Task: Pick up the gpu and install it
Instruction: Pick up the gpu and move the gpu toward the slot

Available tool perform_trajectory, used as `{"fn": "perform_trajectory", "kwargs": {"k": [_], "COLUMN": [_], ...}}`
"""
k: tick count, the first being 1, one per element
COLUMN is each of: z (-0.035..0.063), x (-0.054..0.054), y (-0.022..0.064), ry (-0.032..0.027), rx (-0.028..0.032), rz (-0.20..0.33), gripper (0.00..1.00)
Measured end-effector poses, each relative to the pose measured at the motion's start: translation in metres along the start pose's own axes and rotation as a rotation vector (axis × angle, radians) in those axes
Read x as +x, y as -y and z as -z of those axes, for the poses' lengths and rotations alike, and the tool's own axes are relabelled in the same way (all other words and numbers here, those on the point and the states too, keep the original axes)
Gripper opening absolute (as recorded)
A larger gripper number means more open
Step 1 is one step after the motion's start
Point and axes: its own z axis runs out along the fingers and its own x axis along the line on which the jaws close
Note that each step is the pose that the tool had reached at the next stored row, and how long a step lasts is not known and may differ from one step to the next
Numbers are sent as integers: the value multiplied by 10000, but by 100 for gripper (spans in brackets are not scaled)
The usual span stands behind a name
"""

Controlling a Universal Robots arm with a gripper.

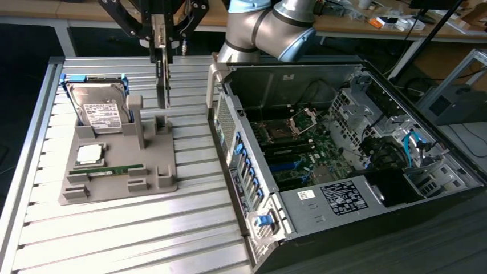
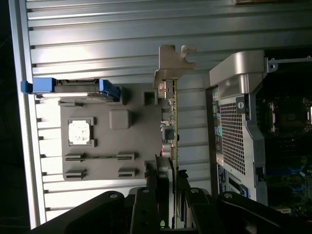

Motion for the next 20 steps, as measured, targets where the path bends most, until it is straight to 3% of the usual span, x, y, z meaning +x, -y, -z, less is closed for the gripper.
{"fn": "perform_trajectory", "kwargs": {"k": [20], "z": [-2], "x": [-89], "y": [3], "ry": [0], "rx": [0], "rz": [0], "gripper": [27]}}
